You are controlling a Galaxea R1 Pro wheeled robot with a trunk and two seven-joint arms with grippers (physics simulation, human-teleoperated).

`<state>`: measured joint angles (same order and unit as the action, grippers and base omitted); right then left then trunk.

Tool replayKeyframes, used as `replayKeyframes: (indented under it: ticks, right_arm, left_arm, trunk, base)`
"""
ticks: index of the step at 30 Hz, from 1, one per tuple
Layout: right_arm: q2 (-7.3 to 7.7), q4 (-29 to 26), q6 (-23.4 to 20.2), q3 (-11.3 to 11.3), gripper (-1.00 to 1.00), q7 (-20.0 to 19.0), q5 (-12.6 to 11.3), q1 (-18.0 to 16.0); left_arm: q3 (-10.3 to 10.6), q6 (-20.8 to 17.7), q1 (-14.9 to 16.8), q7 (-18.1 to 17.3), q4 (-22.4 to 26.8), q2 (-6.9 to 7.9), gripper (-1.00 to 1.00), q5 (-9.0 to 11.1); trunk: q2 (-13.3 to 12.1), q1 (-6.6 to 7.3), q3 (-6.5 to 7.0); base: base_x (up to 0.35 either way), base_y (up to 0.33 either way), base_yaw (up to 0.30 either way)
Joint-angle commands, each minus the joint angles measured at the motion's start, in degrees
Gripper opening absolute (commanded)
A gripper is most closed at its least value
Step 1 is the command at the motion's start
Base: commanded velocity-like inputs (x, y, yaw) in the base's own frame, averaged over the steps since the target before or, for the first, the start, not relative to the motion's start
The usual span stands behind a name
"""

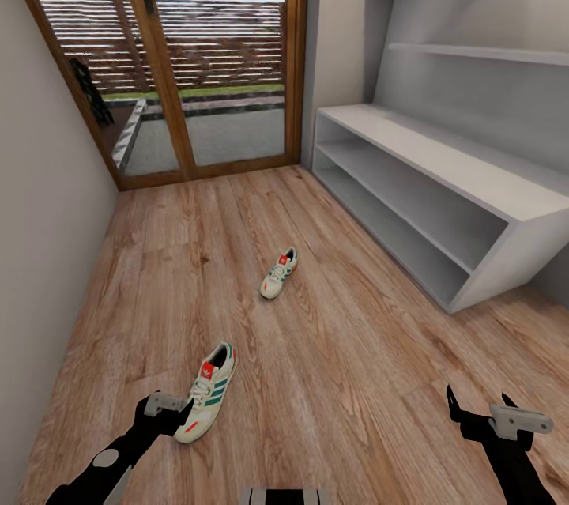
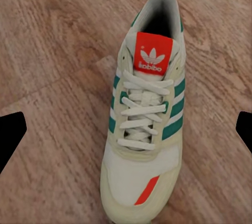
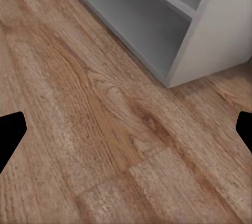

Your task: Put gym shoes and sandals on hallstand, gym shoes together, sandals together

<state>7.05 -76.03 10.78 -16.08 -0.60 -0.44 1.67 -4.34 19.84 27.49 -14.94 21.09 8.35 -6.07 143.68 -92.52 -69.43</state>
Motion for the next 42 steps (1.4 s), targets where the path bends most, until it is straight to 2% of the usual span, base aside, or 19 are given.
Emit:
replayKeyframes:
  ticks: [1, 16, 30, 42]
  right_arm:
    - [0.01, 0.00, 0.01, 0.00, 1.00, 0.00, 0.00, 0.00]
    - [0.03, 0.08, -0.01, 0.00, 1.00, 0.00, 0.00, 0.00]
    - [0.05, 0.09, -0.03, 0.00, 1.00, 0.01, 0.00, 0.00]
    - [0.01, 0.09, -0.05, 0.00, 1.00, 0.06, 0.00, 0.00]
  left_arm:
    - [0.02, 0.08, 0.00, 0.00, 0.00, 0.00, 1.00, 0.00]
    - [0.11, 0.43, 0.00, 0.00, 0.00, 0.00, 1.00, 0.00]
    - [0.18, 0.46, 0.00, 0.00, 0.00, 0.00, 1.00, 0.00]
    - [0.25, 0.46, 0.00, 0.00, 0.00, 0.00, 1.00, -0.01]
  trunk:
    - [0.00, 0.00, -0.03]
    - [0.00, 0.00, -0.12]
    - [0.00, 0.00, -0.12]
    - [0.00, 0.00, -0.12]
  base:
    - [0.000, 0.000, 0.000]
    - [0.129, 0.000, 0.000]
    - [0.032, 0.000, -0.003]
    - [0.003, 0.000, -0.161]
